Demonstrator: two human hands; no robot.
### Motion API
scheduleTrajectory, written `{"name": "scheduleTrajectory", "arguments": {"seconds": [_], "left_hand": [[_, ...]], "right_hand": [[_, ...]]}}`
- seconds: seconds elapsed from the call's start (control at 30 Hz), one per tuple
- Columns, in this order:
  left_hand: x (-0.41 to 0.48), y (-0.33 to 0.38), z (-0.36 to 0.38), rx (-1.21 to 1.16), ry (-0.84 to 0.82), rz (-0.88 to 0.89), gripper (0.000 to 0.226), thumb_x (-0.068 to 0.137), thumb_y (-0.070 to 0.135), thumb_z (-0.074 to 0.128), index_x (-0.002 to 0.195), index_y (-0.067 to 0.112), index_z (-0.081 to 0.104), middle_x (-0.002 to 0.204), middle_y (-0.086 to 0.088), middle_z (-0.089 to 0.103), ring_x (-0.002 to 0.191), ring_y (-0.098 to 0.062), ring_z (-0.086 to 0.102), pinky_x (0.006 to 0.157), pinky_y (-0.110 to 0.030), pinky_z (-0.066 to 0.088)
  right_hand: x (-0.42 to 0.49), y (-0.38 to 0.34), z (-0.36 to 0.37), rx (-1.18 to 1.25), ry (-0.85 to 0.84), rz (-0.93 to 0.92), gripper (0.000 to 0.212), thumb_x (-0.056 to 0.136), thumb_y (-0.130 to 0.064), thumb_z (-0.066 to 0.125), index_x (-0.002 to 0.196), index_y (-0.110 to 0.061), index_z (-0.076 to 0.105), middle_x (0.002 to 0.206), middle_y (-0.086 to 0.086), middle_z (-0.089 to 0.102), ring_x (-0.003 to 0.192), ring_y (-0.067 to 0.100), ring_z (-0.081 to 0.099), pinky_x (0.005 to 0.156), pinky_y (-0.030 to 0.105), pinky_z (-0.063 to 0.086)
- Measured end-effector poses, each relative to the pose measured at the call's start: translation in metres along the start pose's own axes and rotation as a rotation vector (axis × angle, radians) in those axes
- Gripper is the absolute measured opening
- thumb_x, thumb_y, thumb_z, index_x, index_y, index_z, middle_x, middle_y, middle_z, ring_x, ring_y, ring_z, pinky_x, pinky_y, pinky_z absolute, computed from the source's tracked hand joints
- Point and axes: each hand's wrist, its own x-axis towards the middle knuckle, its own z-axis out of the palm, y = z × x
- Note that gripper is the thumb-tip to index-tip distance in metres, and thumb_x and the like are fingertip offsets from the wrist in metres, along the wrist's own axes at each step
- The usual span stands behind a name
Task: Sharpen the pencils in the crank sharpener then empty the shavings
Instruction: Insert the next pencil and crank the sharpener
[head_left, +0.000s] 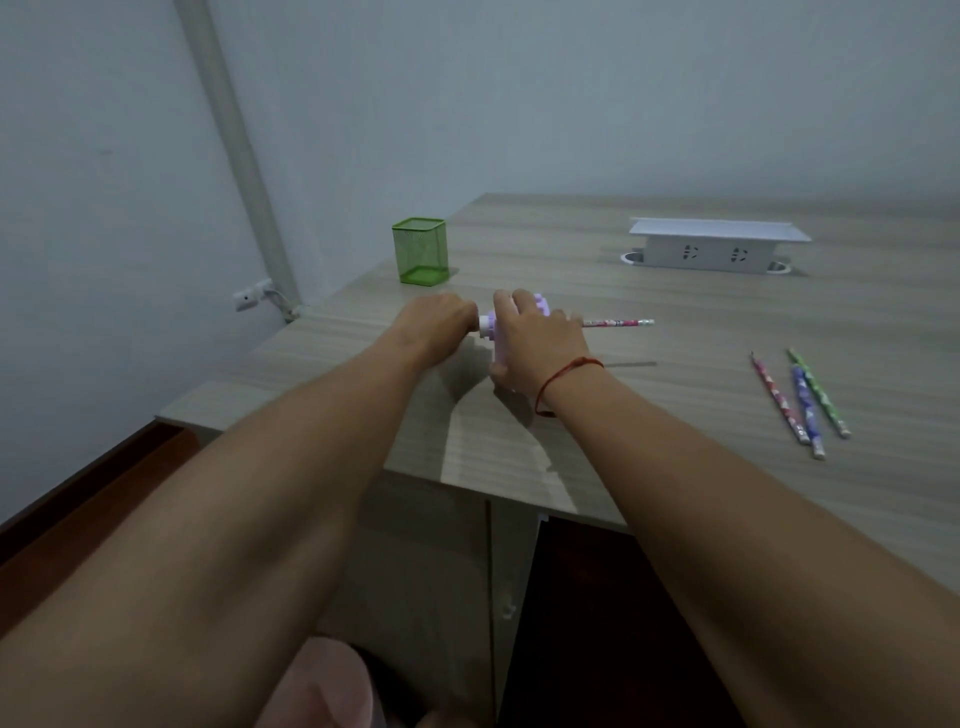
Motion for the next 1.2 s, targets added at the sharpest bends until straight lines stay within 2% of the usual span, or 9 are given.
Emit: {"name": "scheduleTrajectory", "arguments": {"seconds": [0.17, 0.33, 0.43, 0.5, 0.63, 0.77, 0.9, 1.1, 1.2], "left_hand": [[-0.002, -0.009, -0.017, -0.050, 0.189, 0.068, 0.023, 0.098, 0.000, 0.040, 0.111, 0.002, 0.059, 0.107, -0.018, 0.063, 0.101, -0.034, 0.058, 0.073, -0.039, 0.045], [-0.030, 0.001, -0.026, -0.157, 0.292, 0.076, 0.022, 0.098, 0.001, 0.043, 0.113, 0.000, 0.059, 0.107, -0.020, 0.063, 0.098, -0.034, 0.059, 0.078, -0.039, 0.048], [-0.052, 0.009, -0.020, -0.228, 0.304, 0.094, 0.019, 0.096, 0.000, 0.046, 0.105, 0.003, 0.063, 0.102, -0.019, 0.067, 0.094, -0.033, 0.062, 0.093, -0.043, 0.049], [-0.060, 0.014, -0.009, -0.248, 0.273, 0.065, 0.017, 0.096, 0.004, 0.048, 0.103, 0.005, 0.063, 0.100, -0.018, 0.069, 0.095, -0.032, 0.064, 0.101, -0.042, 0.045], [-0.063, 0.025, 0.009, -0.249, 0.105, -0.026, 0.018, 0.097, 0.012, 0.046, 0.102, 0.006, 0.063, 0.100, -0.014, 0.067, 0.092, -0.028, 0.063, 0.075, -0.033, 0.046], [-0.048, 0.021, 0.016, -0.233, -0.012, -0.036, 0.022, 0.093, 0.015, 0.052, 0.111, 0.009, 0.063, 0.112, -0.010, 0.062, 0.101, -0.024, 0.060, 0.086, -0.033, 0.047], [-0.025, 0.012, 0.025, -0.143, -0.081, -0.031, 0.018, 0.092, 0.018, 0.055, 0.104, 0.011, 0.066, 0.107, -0.010, 0.065, 0.099, -0.024, 0.063, 0.087, -0.036, 0.051], [0.004, -0.003, 0.021, -0.038, -0.026, 0.011, 0.027, 0.097, 0.013, 0.041, 0.113, 0.011, 0.063, 0.113, -0.015, 0.066, 0.111, -0.032, 0.058, 0.109, -0.039, 0.036], [0.002, -0.004, 0.020, -0.008, 0.022, 0.000, 0.028, 0.097, 0.008, 0.038, 0.113, 0.006, 0.061, 0.113, -0.016, 0.065, 0.113, -0.033, 0.056, 0.107, -0.035, 0.032]], "right_hand": [[0.003, -0.001, -0.006, -0.030, -0.065, 0.001, 0.074, 0.082, -0.039, 0.068, 0.141, -0.016, 0.031, 0.142, 0.009, 0.040, 0.120, 0.033, 0.052, 0.093, 0.052, 0.047], [0.002, -0.004, -0.009, 0.002, -0.050, 0.025, 0.063, 0.085, -0.032, 0.067, 0.138, -0.015, 0.036, 0.139, 0.009, 0.043, 0.126, 0.031, 0.047, 0.094, 0.050, 0.048], [0.004, -0.005, -0.010, 0.017, -0.079, 0.043, 0.069, 0.080, -0.034, 0.072, 0.137, -0.017, 0.037, 0.139, 0.009, 0.042, 0.126, 0.031, 0.047, 0.095, 0.049, 0.047], [0.005, -0.006, -0.010, 0.033, -0.082, 0.053, 0.066, 0.082, -0.032, 0.070, 0.137, -0.016, 0.037, 0.140, 0.010, 0.042, 0.128, 0.031, 0.046, 0.097, 0.048, 0.046], [0.006, -0.009, -0.012, 0.026, -0.077, 0.061, 0.058, 0.089, -0.030, 0.062, 0.138, -0.015, 0.036, 0.142, 0.010, 0.041, 0.133, 0.030, 0.042, 0.102, 0.050, 0.043], [0.006, -0.006, -0.008, 0.047, -0.088, 0.040, 0.063, 0.084, -0.031, 0.066, 0.137, -0.015, 0.035, 0.140, 0.009, 0.041, 0.132, 0.030, 0.042, 0.100, 0.052, 0.044], [0.007, -0.001, 0.000, 0.065, -0.033, -0.014, 0.057, 0.082, -0.034, 0.065, 0.131, -0.016, 0.039, 0.135, 0.007, 0.046, 0.127, 0.033, 0.047, 0.094, 0.052, 0.047], [0.007, 0.003, -0.003, 0.078, -0.024, -0.014, 0.054, 0.084, -0.033, 0.057, 0.132, -0.018, 0.039, 0.137, 0.005, 0.046, 0.118, 0.035, 0.053, 0.095, 0.056, 0.044], [0.004, 0.001, -0.007, 0.062, -0.024, -0.022, 0.053, 0.085, -0.034, 0.057, 0.133, -0.018, 0.038, 0.136, 0.005, 0.046, 0.114, 0.033, 0.056, 0.090, 0.054, 0.047]]}}
